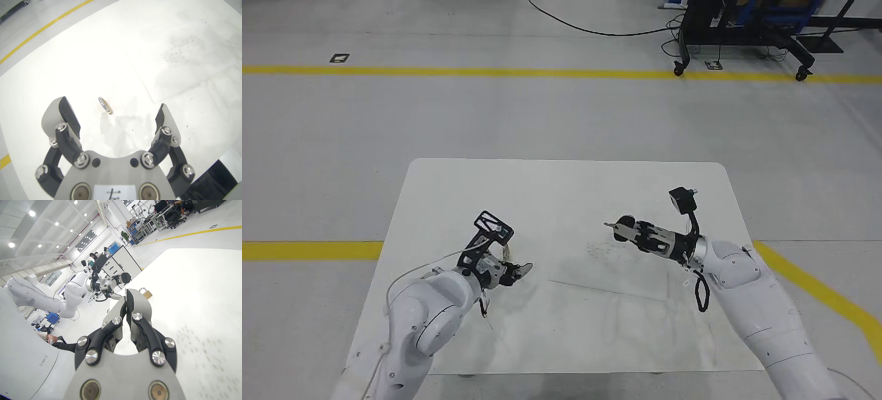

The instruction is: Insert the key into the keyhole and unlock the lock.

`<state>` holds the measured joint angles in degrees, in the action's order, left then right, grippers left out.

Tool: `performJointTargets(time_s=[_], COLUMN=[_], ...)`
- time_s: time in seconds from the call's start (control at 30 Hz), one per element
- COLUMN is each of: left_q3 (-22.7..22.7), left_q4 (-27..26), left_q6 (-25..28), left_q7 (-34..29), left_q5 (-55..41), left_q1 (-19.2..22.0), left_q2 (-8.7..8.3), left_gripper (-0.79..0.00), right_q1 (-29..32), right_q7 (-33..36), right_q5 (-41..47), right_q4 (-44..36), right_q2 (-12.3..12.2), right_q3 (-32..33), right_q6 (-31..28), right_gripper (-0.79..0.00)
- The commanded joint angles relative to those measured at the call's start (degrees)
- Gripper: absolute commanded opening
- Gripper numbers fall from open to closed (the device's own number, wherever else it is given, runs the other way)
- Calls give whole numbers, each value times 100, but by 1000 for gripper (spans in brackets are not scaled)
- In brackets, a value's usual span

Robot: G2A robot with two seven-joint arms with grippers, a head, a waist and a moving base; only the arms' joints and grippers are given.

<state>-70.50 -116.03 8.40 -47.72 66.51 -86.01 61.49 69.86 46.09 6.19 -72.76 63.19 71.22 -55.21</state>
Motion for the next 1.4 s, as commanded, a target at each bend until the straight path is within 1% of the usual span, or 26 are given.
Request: performJointTargets(time_s=[0.0,0.07,0.17,0.3,0.43,0.5,0.97,1.03,1.07,1.1,1.17,1.37], left_q3=[126,189,239,315,352,359,457,497,514,527,541,571], left_q4=[157,275,423,605,781,852,1214,1229,1232,1238,1250,1280], left_q6=[-112,-215,-294,-339,-404,-408,-500,-492,-491,-494,-499,-474], left_q7=[-36,-34,-1,-3,120,148,207,180,173,169,173,110], left_q5=[44,91,185,283,339,363,447,452,458,462,473,562], left_q1=[69,129,189,266,341,373,582,620,636,648,664,687], left_q2=[22,39,55,75,97,104,170,183,189,194,203,218], left_gripper=[-166,-179,-163,-209,-369,-400,-483,-542,-591,-677,-785,-785], right_q1=[0,0,0,0,0,0,0,0,0,0,0,0], right_q7=[0,0,0,0,0,0,0,0,0,0,0,0], right_q5=[0,0,0,0,0,0,0,0,0,0,0,0], right_q4=[0,0,0,0,0,0,0,0,0,0,0,0], right_q2=[0,0,0,0,0,0,0,0,0,0,0,0], right_q3=[0,0,0,0,0,0,0,0,0,0,0,0], right_q6=[0,0,0,0,0,0,0,0,0,0,0,0], right_gripper=[-785,-785,-785,-785,-785,-785,-785,-785,-785,-785,-785,-785])
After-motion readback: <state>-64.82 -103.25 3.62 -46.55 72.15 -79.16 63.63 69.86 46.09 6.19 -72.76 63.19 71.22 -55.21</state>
